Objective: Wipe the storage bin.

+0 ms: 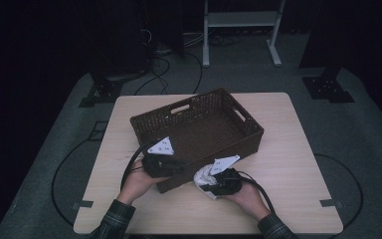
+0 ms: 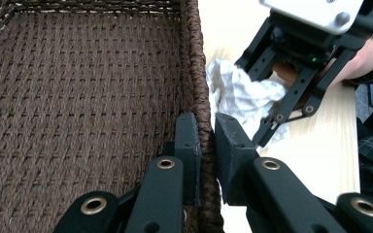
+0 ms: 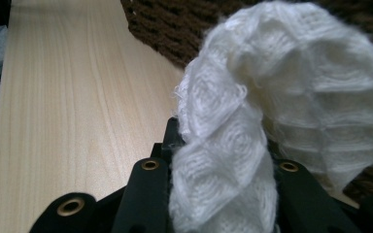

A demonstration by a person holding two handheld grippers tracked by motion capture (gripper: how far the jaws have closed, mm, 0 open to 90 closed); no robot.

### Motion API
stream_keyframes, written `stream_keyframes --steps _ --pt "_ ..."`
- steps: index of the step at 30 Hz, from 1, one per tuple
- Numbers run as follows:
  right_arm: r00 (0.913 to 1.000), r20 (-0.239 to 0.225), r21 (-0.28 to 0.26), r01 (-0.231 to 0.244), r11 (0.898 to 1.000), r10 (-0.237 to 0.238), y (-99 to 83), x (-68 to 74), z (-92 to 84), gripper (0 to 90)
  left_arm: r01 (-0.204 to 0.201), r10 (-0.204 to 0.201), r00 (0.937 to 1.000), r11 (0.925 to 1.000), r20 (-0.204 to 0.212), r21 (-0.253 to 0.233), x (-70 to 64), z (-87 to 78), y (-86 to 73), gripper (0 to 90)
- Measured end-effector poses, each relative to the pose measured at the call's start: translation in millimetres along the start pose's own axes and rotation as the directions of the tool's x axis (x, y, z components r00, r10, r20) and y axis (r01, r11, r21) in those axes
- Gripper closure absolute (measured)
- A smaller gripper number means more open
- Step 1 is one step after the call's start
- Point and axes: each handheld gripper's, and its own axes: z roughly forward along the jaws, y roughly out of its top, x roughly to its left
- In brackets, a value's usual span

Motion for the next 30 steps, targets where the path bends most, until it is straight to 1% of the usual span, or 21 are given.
stream_keyframes --steps 2,5,8,13,15,17,19,22,25,30 --pt "0.9999 -0.007 0.009 -0.01 1.0 0.01 -1.2 -0.1 2.8 69.8 -0.001 0.001 1.0 1.0 0.0 0.001 0.1 -0.1 0.0 79.5" --pt "1.0 -0.005 0.008 -0.004 1.0 0.004 -1.0 -0.6 1.9 69.8 0.001 -0.001 1.0 1.0 0.001 -0.001 0.1 0.0 0.0 79.5" --pt "1.0 0.004 -0.005 0.005 1.0 -0.005 1.4 2.6 -1.5 69.8 0.001 -0.001 1.0 1.0 0.001 0.0 0.2 -0.1 -0.1 79.5" --pt "0.9996 0.008 -0.065 0.027 0.998 -0.027 9.1 10.8 -13.6 69.8 0.005 -0.005 1.0 1.0 0.002 -0.001 0.0 0.0 -0.2 79.6" --pt "0.9992 0.01 -0.097 0.04 0.995 -0.039 13.6 14.8 -20.7 69.8 0.002 -0.002 1.0 1.0 0.001 -0.001 0.3 0.0 -0.2 79.6" --pt "0.9989 0.013 -0.127 0.047 0.991 -0.045 17.5 18.0 -26.6 69.8 0.008 -0.008 1.0 1.0 0.003 0.0 -0.1 0.0 -0.2 79.6" --pt "0.9983 0.014 -0.149 0.059 0.987 -0.057 20.7 20.3 -31.1 69.8 0.005 -0.005 1.0 1.0 0.001 0.0 0.1 -0.1 -0.1 79.6" --pt "0.9977 0.015 -0.166 0.067 0.984 -0.065 24.3 23.6 -34.8 69.8 0.005 -0.005 1.0 1.0 0.002 -0.001 0.1 0.1 -0.2 79.6" --pt "0.9971 0.011 -0.17 0.076 0.983 -0.075 26.7 25.6 -34.0 69.8 0.005 -0.005 1.0 1.0 0.001 0.0 0.0 0.0 -0.2 79.6" --pt "0.9968 -0.003 -0.143 0.078 0.987 -0.08 26.7 24.8 -23.6 69.8 0.001 -0.001 1.0 1.0 0.002 0.0 0.5 0.0 -0.2 79.6"
